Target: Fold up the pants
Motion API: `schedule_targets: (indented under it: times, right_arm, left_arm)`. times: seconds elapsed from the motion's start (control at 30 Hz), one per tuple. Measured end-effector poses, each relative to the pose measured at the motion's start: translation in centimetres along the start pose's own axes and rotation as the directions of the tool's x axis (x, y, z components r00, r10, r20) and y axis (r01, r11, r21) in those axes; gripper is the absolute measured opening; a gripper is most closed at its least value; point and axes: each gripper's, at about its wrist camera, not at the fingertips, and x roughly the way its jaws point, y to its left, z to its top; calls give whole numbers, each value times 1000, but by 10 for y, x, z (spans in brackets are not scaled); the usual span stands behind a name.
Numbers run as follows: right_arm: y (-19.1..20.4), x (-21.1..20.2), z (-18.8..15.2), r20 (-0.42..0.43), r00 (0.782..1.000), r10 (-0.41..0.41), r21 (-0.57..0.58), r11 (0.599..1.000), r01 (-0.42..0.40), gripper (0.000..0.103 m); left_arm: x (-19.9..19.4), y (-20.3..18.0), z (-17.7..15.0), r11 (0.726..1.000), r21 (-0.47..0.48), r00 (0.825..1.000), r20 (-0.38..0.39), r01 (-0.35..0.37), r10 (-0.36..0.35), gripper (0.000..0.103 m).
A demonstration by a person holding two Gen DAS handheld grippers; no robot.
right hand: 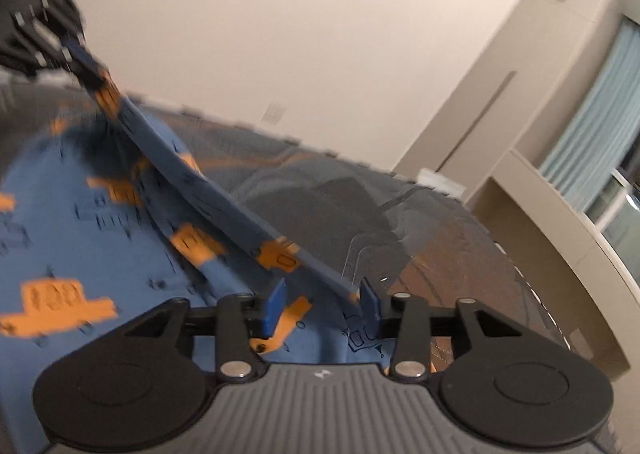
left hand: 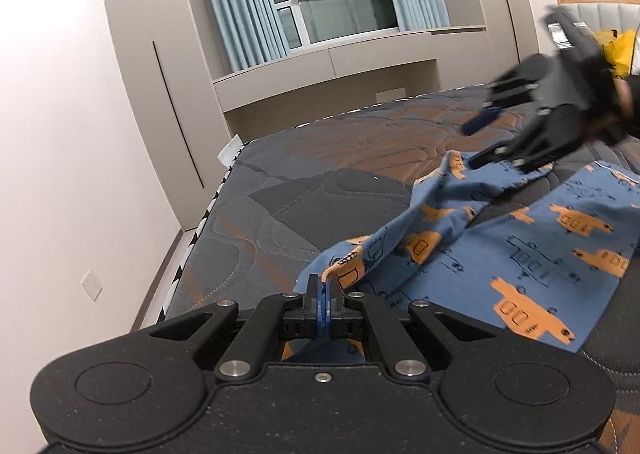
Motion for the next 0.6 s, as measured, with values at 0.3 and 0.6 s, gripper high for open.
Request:
schedule_targets:
  times: [0.3, 0.6]
  right_arm:
    - [25, 44, -3, -28, 997, 70, -151, 986, -73, 47]
    - [48, 40, -31, -41, 999, 20, -192, 981, -27, 43]
  left_arm:
    - [-1, 5, -6, 1000, 5, 1000, 9, 1, -1, 0]
    - [-2, 3, -10, 1000, -11, 1000, 9, -2, 2, 1]
